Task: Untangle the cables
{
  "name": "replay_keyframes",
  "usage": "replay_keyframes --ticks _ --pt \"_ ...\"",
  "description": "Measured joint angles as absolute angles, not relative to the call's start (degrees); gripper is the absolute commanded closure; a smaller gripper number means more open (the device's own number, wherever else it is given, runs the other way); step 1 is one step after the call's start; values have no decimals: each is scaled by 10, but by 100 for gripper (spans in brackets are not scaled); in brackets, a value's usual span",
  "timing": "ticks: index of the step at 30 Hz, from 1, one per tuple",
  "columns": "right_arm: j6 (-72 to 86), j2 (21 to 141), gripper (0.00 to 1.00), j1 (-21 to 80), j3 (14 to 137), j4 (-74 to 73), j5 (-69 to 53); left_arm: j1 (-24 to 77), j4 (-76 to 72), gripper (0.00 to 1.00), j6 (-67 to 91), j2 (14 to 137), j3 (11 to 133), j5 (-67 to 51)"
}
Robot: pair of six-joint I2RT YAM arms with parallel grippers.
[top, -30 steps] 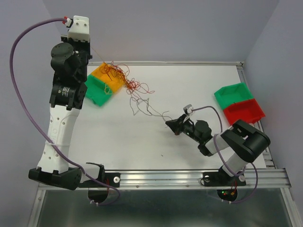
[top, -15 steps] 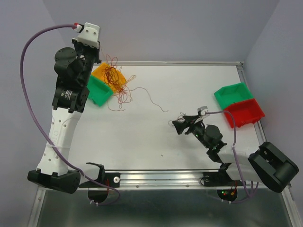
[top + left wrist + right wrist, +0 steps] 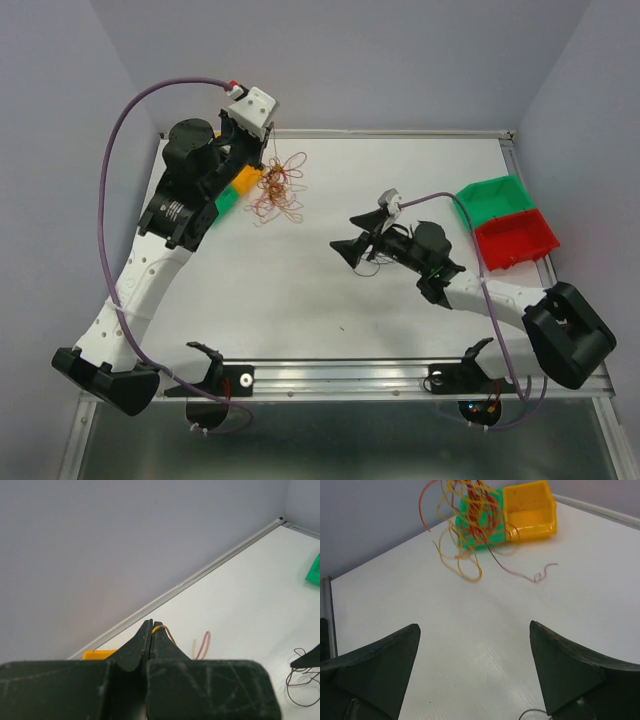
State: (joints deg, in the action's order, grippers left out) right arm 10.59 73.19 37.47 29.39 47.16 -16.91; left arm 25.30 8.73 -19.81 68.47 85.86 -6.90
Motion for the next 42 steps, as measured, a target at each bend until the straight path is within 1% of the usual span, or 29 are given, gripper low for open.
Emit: replay_keyframes --ticks 5,6,8,9,10,11,15,17,18,22,23,25,27,30,34,38,40,42 --pt "87 833 4 375 394 471 -206 270 96 100 -197 682 859 -71" --pt "83 844 7 375 409 471 -206 273 98 100 -196 682 859 -71" --pt "74 872 52 375 443 472 -193 278 102 100 -194 682 859 -74" --pt "69 879 72 375 452 472 -188 280 104 100 -193 682 859 -75" --pt "61 893 96 375 470 475 -179 284 106 100 -193 682 859 -76" --pt "59 898 99 375 475 476 -178 287 109 100 -193 682 859 -78" --pt "61 907 99 375 480 479 -185 293 112 100 -192 680 859 -75" --pt "63 907 99 375 478 481 -191 294 112 100 -195 680 859 -55" --pt "65 906 99 375 474 485 -193 295 111 100 -199 680 859 -25" --pt "79 874 88 376 414 520 -196 295 108 100 -221 685 859 74" --pt "83 865 89 377 402 527 -197 294 108 100 -229 690 859 98" --pt "93 838 100 379 371 561 -195 280 106 100 -243 705 859 135" --pt "103 809 99 380 333 600 -188 251 110 100 -248 721 859 142" --pt "112 782 78 380 297 639 -180 224 129 100 -251 737 859 136" --pt "125 767 76 381 259 661 -181 217 125 100 -249 734 857 107" --pt "134 768 75 378 218 631 -198 182 86 100 -229 707 847 64" --pt "139 770 99 378 210 614 -209 180 74 100 -217 689 839 29" --pt "145 771 99 378 208 608 -220 206 61 100 -211 676 822 -1"
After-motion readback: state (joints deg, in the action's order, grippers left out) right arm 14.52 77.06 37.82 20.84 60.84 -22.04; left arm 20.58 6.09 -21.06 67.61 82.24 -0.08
